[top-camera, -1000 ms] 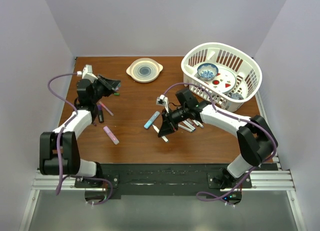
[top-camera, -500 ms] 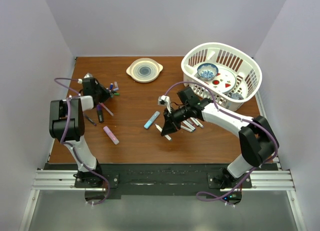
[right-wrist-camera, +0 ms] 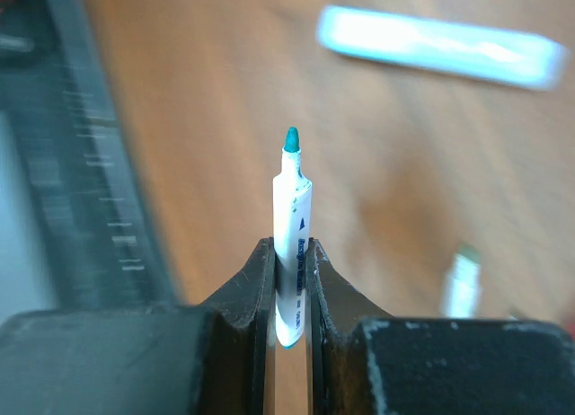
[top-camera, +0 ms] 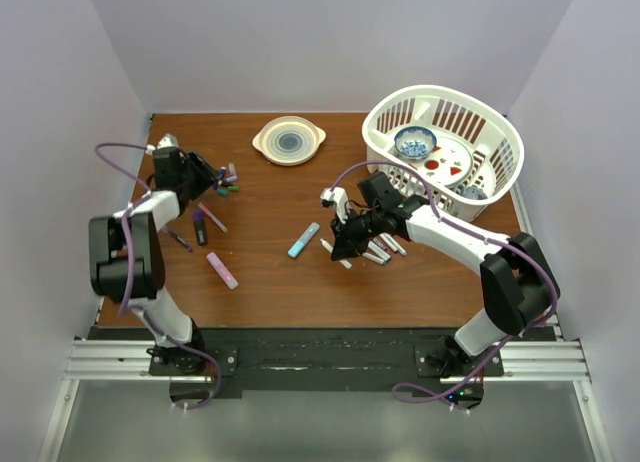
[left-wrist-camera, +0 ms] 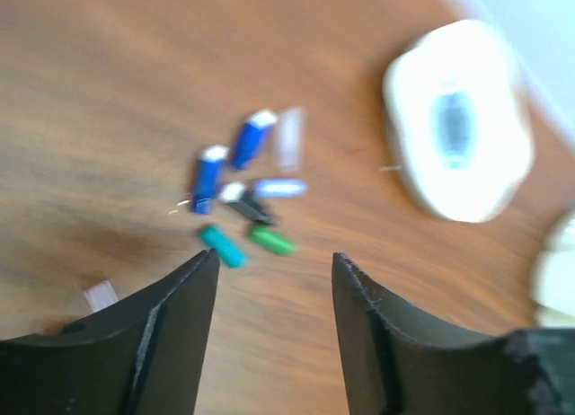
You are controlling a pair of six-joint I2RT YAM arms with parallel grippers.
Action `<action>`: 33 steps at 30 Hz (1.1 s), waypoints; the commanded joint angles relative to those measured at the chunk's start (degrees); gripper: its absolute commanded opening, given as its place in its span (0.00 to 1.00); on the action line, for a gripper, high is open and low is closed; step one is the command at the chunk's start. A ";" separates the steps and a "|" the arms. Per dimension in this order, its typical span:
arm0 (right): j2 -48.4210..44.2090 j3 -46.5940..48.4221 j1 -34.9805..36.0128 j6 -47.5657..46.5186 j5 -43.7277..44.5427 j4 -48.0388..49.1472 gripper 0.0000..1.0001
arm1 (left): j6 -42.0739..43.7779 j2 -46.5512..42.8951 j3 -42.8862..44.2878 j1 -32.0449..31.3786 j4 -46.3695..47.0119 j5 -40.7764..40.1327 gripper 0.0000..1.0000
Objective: Open the pen caps
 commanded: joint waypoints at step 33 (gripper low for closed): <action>9.36 5.12 3.89 -11.31 32.79 -9.04 0.20 | 3.55 -31.48 -16.85 2.23 -24.86 -8.33 0.76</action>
